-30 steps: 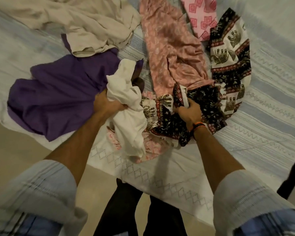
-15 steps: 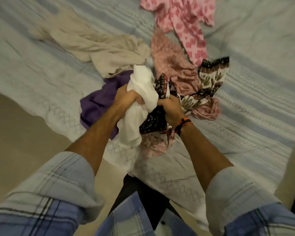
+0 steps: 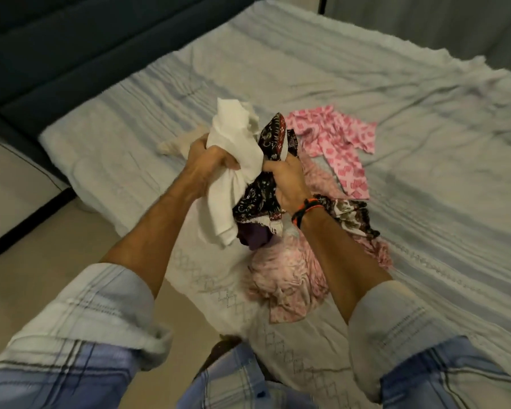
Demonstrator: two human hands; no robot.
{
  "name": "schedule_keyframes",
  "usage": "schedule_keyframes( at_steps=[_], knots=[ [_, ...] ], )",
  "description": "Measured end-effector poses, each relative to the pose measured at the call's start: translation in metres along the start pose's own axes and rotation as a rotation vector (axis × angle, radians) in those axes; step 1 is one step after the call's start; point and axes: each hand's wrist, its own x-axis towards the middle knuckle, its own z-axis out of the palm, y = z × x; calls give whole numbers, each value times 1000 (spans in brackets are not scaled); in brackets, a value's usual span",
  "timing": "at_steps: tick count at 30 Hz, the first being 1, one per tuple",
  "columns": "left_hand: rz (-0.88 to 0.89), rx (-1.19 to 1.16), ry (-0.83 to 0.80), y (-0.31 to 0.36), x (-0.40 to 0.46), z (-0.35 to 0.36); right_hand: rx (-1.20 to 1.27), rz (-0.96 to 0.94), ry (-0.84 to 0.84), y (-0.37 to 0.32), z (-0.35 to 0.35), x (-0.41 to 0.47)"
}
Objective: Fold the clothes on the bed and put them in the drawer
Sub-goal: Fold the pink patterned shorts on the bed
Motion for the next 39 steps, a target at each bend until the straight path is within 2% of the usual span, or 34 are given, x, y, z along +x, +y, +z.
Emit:
schedule_keyframes(
  at_steps=[7, 12, 15, 17, 19, 22, 25, 30, 35, 39],
  knots=[
    [138, -62, 76, 35, 31, -65, 16, -119, -51, -24, 74, 30],
    [83, -35, 59, 15, 80, -104, -129, -173, 9, 4, 107, 54],
    [-45, 96, 13, -30, 112, -117, -304, -98, 105, 44, 115, 65],
    [-142, 292, -93, -69, 129, -122, -514, -24, 150, 71, 112, 66],
    [-239, 504, -240, -107, 139, -128, -696, 125, 121, 95, 106, 61],
    [-338, 684, -378, -146, 148, -135, -761, 358, 74, 121, 99, 55],
    [-346, 722, -441, -163, 155, -131, -798, 410, 82, 134, 91, 52],
    [-296, 709, -518, -167, 165, -101, -787, 487, 202, 146, 61, 48],
    [-242, 760, -596, -173, 166, -49, -760, 524, 313, 147, 14, 38],
    [-267, 791, -708, -189, 162, 4, -740, 570, 385, 157, -41, 26]
  ],
)
